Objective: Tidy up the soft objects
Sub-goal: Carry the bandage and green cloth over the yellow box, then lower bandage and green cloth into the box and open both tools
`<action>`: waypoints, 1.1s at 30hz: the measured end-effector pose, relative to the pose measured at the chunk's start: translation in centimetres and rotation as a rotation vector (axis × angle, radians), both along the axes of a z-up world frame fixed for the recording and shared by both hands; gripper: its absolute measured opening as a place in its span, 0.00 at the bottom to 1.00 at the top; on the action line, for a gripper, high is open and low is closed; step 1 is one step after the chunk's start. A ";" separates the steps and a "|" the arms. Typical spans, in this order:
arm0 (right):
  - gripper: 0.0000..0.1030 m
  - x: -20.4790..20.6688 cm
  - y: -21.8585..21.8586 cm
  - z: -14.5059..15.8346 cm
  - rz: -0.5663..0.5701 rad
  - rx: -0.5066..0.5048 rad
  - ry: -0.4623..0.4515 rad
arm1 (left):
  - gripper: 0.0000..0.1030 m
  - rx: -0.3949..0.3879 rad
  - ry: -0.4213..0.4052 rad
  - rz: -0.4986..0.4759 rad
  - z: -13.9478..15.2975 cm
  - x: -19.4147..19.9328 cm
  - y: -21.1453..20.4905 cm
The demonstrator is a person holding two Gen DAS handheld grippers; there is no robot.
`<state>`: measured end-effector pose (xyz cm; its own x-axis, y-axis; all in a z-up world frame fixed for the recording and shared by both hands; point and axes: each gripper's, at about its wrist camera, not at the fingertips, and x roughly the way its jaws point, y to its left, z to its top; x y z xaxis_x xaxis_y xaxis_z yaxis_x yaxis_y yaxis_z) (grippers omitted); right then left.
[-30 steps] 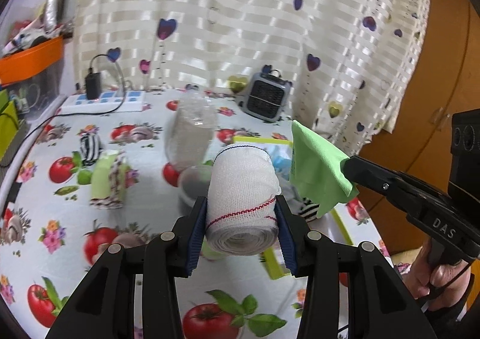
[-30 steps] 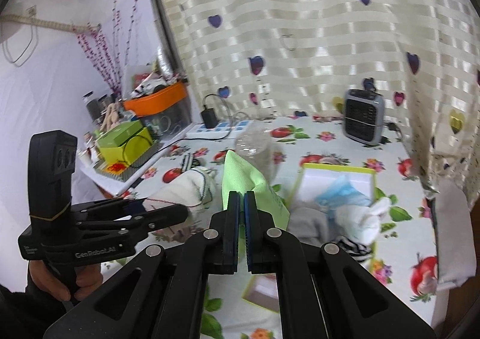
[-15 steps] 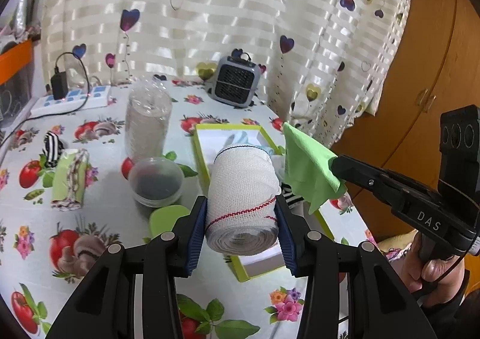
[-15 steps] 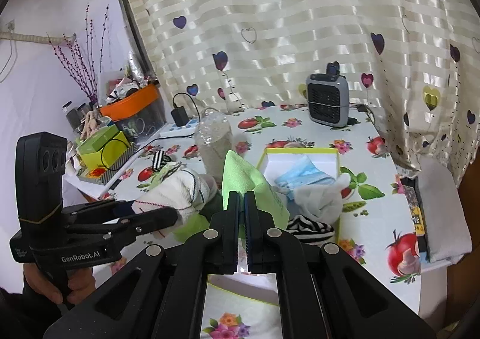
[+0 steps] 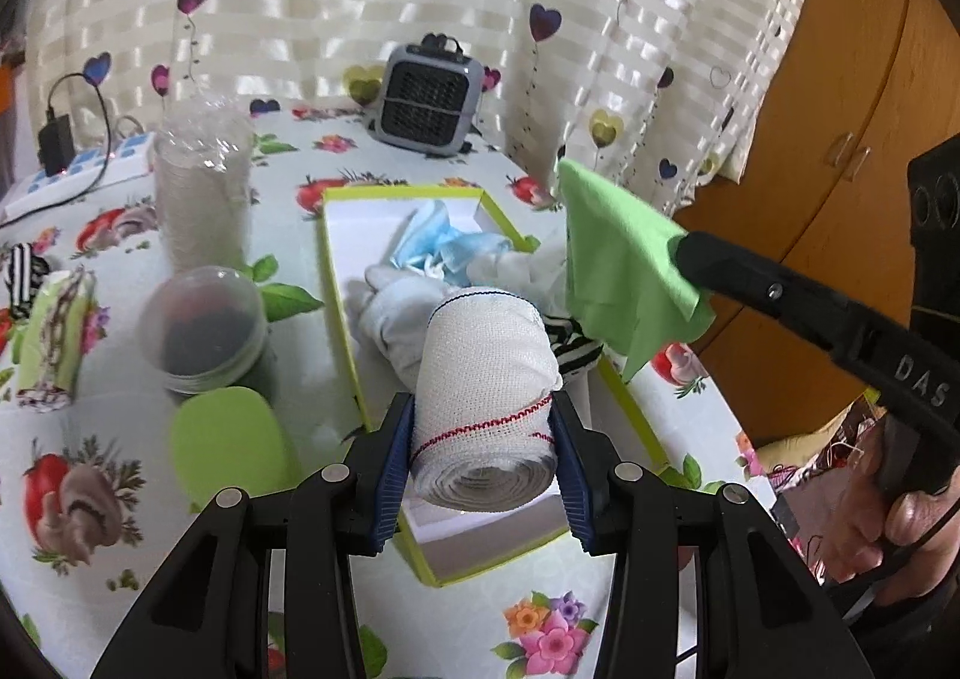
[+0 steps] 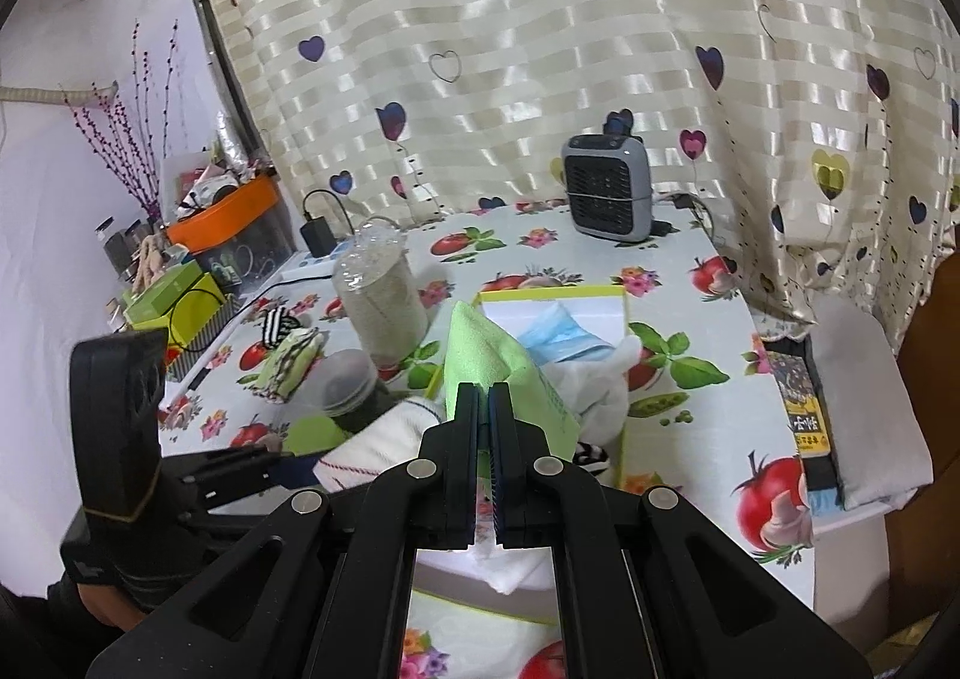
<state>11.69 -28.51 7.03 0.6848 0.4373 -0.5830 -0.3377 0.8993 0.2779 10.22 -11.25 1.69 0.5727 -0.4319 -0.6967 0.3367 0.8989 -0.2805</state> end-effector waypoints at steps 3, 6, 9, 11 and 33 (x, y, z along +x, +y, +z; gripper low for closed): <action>0.03 0.3 -0.2 -0.5 -0.002 -0.004 0.012 | 0.41 0.007 0.024 -0.009 -1.0 0.5 -0.6; 0.03 0.2 0.2 -1.3 0.013 -0.013 0.030 | 0.41 0.009 0.048 -0.014 -2.0 0.9 -0.9; 0.03 0.1 0.5 -2.7 0.026 -0.026 0.067 | 0.41 0.009 0.058 -0.012 -2.5 1.2 -1.0; 0.03 0.2 0.6 -4.3 0.033 -0.035 0.111 | 0.41 0.006 0.059 -0.009 -2.6 1.4 -0.9; 0.34 -1.6 -0.3 -6.8 0.068 -0.025 0.207 | 0.44 -0.057 0.029 -0.029 -1.0 -0.1 0.6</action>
<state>10.04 -28.83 0.23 0.5191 0.4618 -0.7192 -0.3356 0.8840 0.3254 10.11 -10.64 0.66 0.5393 -0.4872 -0.6869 0.3532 0.8713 -0.3407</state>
